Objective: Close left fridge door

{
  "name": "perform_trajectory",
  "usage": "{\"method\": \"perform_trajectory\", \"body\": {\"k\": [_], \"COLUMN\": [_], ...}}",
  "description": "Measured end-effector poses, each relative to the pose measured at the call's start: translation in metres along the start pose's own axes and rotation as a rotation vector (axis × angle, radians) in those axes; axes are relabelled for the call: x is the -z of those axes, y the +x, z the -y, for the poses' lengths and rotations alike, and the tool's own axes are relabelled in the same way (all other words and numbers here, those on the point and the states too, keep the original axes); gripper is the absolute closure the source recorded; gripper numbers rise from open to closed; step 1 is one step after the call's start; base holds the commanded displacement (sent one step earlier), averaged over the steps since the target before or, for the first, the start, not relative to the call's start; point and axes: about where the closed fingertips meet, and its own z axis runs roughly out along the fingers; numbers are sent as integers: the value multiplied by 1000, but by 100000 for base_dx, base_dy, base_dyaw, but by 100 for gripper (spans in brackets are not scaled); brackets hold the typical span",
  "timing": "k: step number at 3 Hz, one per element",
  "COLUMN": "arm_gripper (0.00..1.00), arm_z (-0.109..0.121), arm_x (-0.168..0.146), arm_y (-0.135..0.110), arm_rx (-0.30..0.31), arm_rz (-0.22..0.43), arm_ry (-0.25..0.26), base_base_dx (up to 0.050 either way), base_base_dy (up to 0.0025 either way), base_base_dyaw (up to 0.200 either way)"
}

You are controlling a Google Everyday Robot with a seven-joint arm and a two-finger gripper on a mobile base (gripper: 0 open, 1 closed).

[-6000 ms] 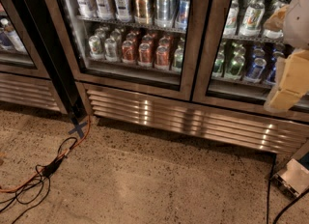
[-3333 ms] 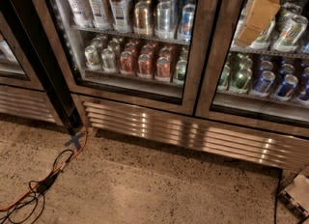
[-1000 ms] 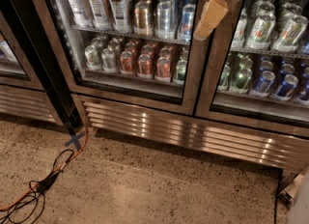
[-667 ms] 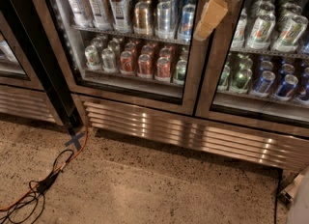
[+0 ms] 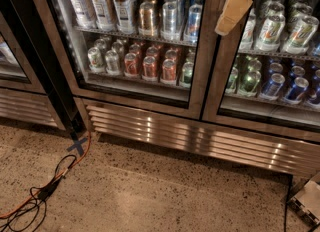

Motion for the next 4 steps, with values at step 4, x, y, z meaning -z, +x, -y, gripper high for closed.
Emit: {"method": "perform_trajectory", "body": {"k": [4], "arm_gripper": [0], "arm_z": [11], "arm_x": [-13], "arm_y": [-16], "arm_rx": [28], "arm_rz": [16], "arm_ry": [9], "base_base_dx": [0], "base_base_dy": [0], "base_base_dyaw": [0]}}
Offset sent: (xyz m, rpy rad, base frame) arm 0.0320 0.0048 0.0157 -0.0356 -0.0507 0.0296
